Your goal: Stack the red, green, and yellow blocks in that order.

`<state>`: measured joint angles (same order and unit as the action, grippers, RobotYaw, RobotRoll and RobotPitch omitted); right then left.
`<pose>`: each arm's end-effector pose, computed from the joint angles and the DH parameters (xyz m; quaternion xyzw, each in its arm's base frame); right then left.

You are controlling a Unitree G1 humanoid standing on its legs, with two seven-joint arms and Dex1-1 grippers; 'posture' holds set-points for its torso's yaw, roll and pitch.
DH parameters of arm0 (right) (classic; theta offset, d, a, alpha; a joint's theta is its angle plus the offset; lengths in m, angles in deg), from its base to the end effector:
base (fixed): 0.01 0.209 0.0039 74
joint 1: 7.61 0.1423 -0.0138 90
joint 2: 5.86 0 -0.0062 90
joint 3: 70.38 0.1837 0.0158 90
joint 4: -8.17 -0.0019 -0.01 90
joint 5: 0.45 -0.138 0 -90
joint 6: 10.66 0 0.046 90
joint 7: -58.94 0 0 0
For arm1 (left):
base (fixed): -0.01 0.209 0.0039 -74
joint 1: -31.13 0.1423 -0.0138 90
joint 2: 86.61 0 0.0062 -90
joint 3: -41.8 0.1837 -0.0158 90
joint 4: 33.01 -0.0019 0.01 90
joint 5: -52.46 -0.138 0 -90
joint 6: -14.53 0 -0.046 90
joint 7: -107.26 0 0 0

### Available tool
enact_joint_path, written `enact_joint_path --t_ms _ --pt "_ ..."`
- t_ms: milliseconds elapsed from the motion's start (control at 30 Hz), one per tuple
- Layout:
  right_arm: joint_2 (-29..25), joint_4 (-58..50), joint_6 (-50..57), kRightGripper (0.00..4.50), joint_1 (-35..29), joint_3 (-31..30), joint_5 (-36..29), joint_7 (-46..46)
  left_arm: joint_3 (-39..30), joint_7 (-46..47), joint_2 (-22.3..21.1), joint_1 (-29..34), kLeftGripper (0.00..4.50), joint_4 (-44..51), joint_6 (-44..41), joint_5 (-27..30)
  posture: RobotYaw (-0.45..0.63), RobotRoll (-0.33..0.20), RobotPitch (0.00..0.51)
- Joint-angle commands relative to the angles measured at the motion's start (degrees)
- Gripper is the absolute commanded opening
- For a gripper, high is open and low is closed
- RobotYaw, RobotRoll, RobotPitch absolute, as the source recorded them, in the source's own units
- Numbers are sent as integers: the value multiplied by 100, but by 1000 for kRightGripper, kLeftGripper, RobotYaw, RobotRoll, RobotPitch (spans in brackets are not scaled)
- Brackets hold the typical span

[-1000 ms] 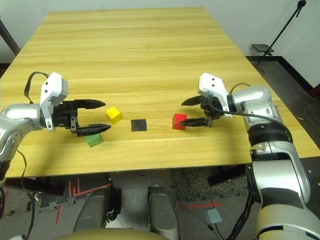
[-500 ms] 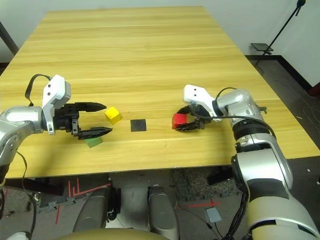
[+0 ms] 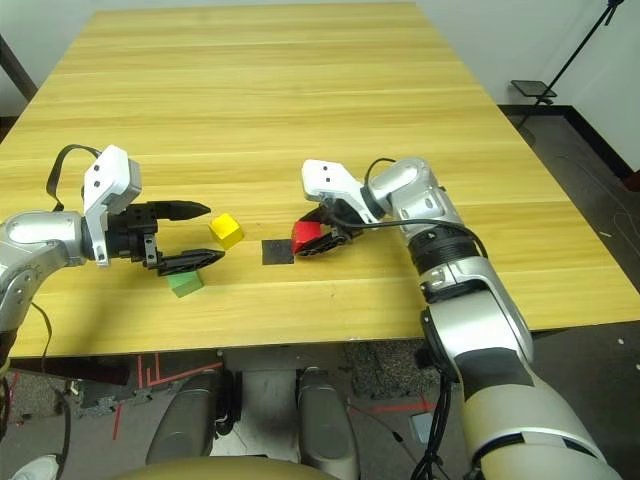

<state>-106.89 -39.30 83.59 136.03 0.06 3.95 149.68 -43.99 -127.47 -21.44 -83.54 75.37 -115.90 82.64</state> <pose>0.3523 -0.1826 0.1687 -0.2817 0.2290 0.6885 0.6278 0.2476 0.2052 0.1890 0.1217 0.0941 -0.5528 0.8190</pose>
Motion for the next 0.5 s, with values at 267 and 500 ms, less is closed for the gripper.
enact_joint_path --t_ms 267,500 --pt "400 723 -437 2068 413 -132 227 -235 -293 468 12 436 4500 608 -331 223 461 -216 116" --pt "604 925 -622 2068 486 -176 306 -276 -425 770 40 707 4500 952 -519 353 500 -220 129"
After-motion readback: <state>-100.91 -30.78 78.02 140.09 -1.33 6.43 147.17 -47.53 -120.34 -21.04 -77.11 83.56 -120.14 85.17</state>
